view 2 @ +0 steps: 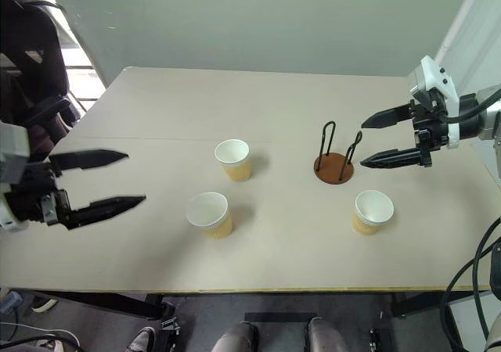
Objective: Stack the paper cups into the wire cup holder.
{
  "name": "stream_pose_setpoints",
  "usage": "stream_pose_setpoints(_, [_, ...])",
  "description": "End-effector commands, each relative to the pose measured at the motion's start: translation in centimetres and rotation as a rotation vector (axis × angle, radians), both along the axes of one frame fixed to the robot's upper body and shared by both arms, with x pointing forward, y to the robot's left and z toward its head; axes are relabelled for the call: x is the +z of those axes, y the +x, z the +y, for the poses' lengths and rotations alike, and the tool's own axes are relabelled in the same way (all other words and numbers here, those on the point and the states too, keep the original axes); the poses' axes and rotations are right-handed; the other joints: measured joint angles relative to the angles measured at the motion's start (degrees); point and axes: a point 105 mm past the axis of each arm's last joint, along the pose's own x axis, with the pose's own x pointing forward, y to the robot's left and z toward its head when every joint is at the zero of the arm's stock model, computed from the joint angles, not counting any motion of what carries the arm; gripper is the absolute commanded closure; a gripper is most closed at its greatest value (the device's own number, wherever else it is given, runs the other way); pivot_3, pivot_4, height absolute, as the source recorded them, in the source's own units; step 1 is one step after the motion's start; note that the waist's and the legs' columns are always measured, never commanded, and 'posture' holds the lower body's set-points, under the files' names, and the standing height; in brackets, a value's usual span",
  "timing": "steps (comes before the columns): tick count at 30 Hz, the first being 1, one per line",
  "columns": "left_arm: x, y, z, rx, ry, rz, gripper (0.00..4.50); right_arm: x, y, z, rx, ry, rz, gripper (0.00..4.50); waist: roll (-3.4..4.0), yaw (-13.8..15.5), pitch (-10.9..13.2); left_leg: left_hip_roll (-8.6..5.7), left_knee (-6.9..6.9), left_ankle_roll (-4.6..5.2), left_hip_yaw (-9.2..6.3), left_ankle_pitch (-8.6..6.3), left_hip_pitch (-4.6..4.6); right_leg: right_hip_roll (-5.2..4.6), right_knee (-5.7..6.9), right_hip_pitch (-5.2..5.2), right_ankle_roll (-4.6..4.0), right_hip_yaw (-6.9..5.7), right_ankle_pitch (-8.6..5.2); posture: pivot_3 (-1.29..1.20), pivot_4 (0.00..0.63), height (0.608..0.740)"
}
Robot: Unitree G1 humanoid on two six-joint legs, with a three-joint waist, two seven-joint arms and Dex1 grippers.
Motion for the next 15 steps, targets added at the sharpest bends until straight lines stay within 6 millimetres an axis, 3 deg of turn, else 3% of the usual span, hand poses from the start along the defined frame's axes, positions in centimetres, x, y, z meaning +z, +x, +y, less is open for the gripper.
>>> stream_pose_setpoints(1, [1.1,-0.4,-0.1,-0.019,0.003,-0.019,0.0,0.8,-0.4,0.0,0.016,-0.002,-0.03,0.02,0.01,0.1,0.0,0.01,0.0,0.0,0.0,0.0,0.01,0.01,0.0,0.0,0.0,0.0,0.0,0.0,0.15,0.74])
stream_pose_setpoints(7, [1.4,-0.3,-0.1,-0.009,-0.045,0.029,0.0,0.3,-0.9,-0.5,0.018,-0.035,-0.008,0.02,0.0,0.3,0.0,0.03,0.01,-0.01,0.0,0.01,0.02,0.02,0.02,0.0,-0.04,0.0,0.0,0.0,0.15,0.74])
stream_pose_setpoints(15, [0.1,-1.2,-1.1,-0.121,0.003,0.09,0.0,-3.2,-2.2,-2.9,-0.007,-0.22,0.049,0.02,0.0,0.4,0.0,0.05,0.0,-0.04,0.12,-0.03,0.01,0.02,0.01,0.0,-0.04,0.05,0.0,0.0,0.15,0.74])
